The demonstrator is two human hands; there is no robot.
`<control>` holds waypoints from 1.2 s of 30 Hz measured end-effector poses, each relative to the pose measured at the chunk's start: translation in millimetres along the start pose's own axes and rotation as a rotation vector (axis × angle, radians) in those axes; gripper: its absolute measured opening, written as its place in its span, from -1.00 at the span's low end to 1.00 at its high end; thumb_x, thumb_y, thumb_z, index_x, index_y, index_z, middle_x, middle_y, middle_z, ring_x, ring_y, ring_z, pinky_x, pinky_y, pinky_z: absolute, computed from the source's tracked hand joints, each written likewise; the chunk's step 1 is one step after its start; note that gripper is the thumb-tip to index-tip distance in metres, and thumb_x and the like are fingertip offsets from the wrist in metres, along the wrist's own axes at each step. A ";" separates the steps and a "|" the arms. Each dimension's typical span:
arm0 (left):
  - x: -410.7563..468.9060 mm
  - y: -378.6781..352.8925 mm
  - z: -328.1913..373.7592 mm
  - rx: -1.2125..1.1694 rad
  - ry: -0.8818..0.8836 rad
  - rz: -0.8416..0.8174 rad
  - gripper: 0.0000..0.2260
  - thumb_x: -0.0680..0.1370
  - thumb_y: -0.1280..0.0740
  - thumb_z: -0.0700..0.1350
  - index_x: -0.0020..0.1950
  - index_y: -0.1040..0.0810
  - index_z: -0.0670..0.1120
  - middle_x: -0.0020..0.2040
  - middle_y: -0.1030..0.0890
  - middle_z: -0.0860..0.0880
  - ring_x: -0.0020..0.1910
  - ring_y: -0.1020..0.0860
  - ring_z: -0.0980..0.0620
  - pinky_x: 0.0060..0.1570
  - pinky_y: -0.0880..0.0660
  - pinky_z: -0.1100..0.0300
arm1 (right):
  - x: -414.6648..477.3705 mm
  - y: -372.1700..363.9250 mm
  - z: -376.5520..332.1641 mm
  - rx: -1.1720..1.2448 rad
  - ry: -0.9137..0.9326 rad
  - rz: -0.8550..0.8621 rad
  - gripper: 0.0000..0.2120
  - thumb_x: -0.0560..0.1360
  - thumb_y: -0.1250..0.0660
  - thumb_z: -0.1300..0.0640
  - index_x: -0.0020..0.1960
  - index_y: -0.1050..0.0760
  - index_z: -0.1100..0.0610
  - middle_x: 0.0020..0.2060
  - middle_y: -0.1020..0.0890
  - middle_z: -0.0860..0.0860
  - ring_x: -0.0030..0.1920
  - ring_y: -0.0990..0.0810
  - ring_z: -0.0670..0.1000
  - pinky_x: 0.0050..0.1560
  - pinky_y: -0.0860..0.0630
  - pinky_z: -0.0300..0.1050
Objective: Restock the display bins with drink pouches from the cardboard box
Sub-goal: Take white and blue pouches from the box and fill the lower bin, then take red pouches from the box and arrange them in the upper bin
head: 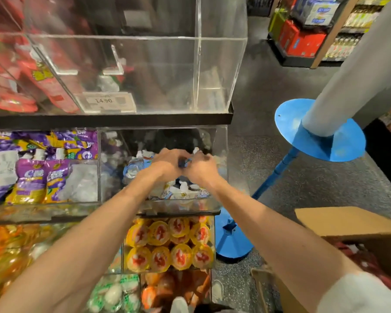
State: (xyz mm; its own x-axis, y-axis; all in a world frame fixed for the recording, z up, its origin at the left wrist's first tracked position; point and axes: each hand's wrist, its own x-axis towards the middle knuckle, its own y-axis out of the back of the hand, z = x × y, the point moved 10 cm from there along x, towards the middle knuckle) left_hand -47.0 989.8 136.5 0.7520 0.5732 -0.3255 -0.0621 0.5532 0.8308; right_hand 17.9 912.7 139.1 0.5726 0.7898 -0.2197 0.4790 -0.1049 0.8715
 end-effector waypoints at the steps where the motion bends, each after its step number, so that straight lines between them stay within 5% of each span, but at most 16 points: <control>1: -9.7 7.8 3.7 -0.053 -0.049 0.048 -0.65 0.52 -0.40 -0.12 0.30 -0.57 0.11 0.17 -0.63 -0.08 0.19 -0.56 -0.13 0.22 -0.49 0.04 | -11.0 14.1 -5.4 -0.028 0.055 0.104 -0.65 0.57 -0.30 0.13 0.30 -0.44 0.27 0.26 -0.52 0.20 0.30 -0.43 0.22 0.28 -0.33 -0.13; 3: -36.8 24.6 7.8 -0.158 -0.118 0.185 -0.73 0.53 -0.40 -0.21 0.21 -0.63 0.01 0.05 -0.69 -0.03 0.07 -0.63 -0.05 0.13 -0.54 0.06 | -48.3 41.4 -16.8 0.066 0.200 0.250 -0.75 0.58 -0.26 0.15 0.21 -0.52 0.24 0.14 -0.58 0.18 0.19 -0.48 0.19 0.19 -0.31 -0.01; 6: -91.4 41.3 26.5 -0.319 -0.233 0.374 -0.86 0.54 -0.42 -0.17 0.06 -0.67 0.01 -0.15 -0.68 0.02 -0.16 -0.62 0.04 -0.05 -0.56 0.06 | -122.0 64.4 -13.0 0.303 0.327 0.342 -0.86 0.57 -0.30 0.17 0.04 -0.61 0.17 -0.07 -0.65 0.07 -0.05 -0.54 0.00 0.05 -0.39 -0.18; 10: -143.0 22.9 100.0 -0.559 -0.497 0.390 -0.95 0.54 -0.45 -0.13 -0.04 -0.66 0.01 -0.30 -0.63 -0.02 -0.34 -0.55 0.08 -0.28 -0.48 0.18 | -212.6 78.2 61.3 0.411 0.143 0.619 -0.91 0.50 -0.35 0.19 -0.11 -0.62 0.17 -0.22 -0.64 0.04 -0.19 -0.60 0.01 -0.15 -0.53 -0.12; 15: -161.3 -92.8 225.4 -0.606 -0.771 0.046 -0.95 0.52 -0.43 -0.08 -0.03 -0.62 0.02 -0.33 -0.59 0.09 -0.40 -0.50 0.23 -0.34 -0.44 0.32 | -337.8 54.7 203.6 0.421 -0.391 0.718 -0.97 0.55 -0.38 0.18 -0.03 -0.59 0.09 -0.13 -0.62 -0.03 -0.15 -0.53 -0.17 -0.15 -0.44 -0.25; 20: -200.5 -272.9 325.9 -0.211 -0.906 -0.437 -0.83 0.57 -0.39 -0.15 0.15 -0.63 -0.04 0.00 -0.65 0.02 -0.04 -0.58 0.12 0.04 -0.51 0.16 | -463.5 -6.0 317.0 0.473 -0.902 0.656 -0.94 0.58 -0.34 0.10 0.03 -0.55 -0.03 0.03 -0.59 -0.06 0.10 -0.55 -0.03 0.08 -0.41 -0.13; 23: -221.1 -361.8 358.1 0.018 -0.931 -0.633 -0.73 0.60 -0.35 -0.11 0.30 -0.57 -0.11 0.23 -0.62 -0.08 0.24 -0.55 -0.06 0.21 -0.47 0.11 | -518.5 -38.6 368.8 0.547 -1.111 0.634 -0.93 0.58 -0.35 0.09 0.06 -0.56 0.00 0.16 -0.62 0.03 0.24 -0.54 0.05 0.22 -0.45 -0.05; 27: -212.5 -453.7 387.6 0.175 -0.854 -0.758 -0.65 0.59 -0.38 -0.08 0.36 -0.53 -0.11 0.32 -0.57 -0.11 0.30 -0.52 -0.09 0.24 -0.42 0.14 | -560.2 -72.1 436.8 0.640 -1.250 0.609 -0.76 0.59 -0.34 0.11 0.23 -0.59 0.10 0.25 -0.61 0.00 0.25 -0.56 0.02 0.22 -0.45 -0.14; 31: -154.8 -512.9 405.9 0.237 -0.681 -0.677 -0.57 0.53 -0.41 -0.06 0.37 -0.46 -0.14 0.25 -0.54 -0.22 0.28 -0.48 -0.21 0.22 -0.40 0.02 | -548.2 -89.9 509.7 0.697 -1.291 0.469 -0.75 0.59 -0.31 0.12 0.25 -0.54 0.08 0.16 -0.63 0.06 0.11 -0.60 0.09 0.08 -0.50 -0.08; 36: -81.8 -539.9 430.4 0.235 -0.486 -0.485 -0.43 0.53 -0.43 -0.05 0.47 -0.30 -0.11 0.36 -0.38 -0.26 0.35 -0.35 -0.28 0.30 -0.32 -0.07 | -473.3 -80.5 596.4 0.631 -1.154 0.296 -0.60 0.61 -0.28 0.08 0.43 -0.37 0.07 0.35 -0.44 0.03 0.35 -0.43 0.08 0.28 -0.39 -0.03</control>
State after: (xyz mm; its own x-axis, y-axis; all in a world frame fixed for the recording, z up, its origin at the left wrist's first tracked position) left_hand 207.4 384.1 -91.0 0.8690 -0.0680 -0.4900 0.4546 0.5006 0.7367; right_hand 105.1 186.9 -88.5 0.7862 -0.2331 -0.5724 0.2840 -0.6863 0.6696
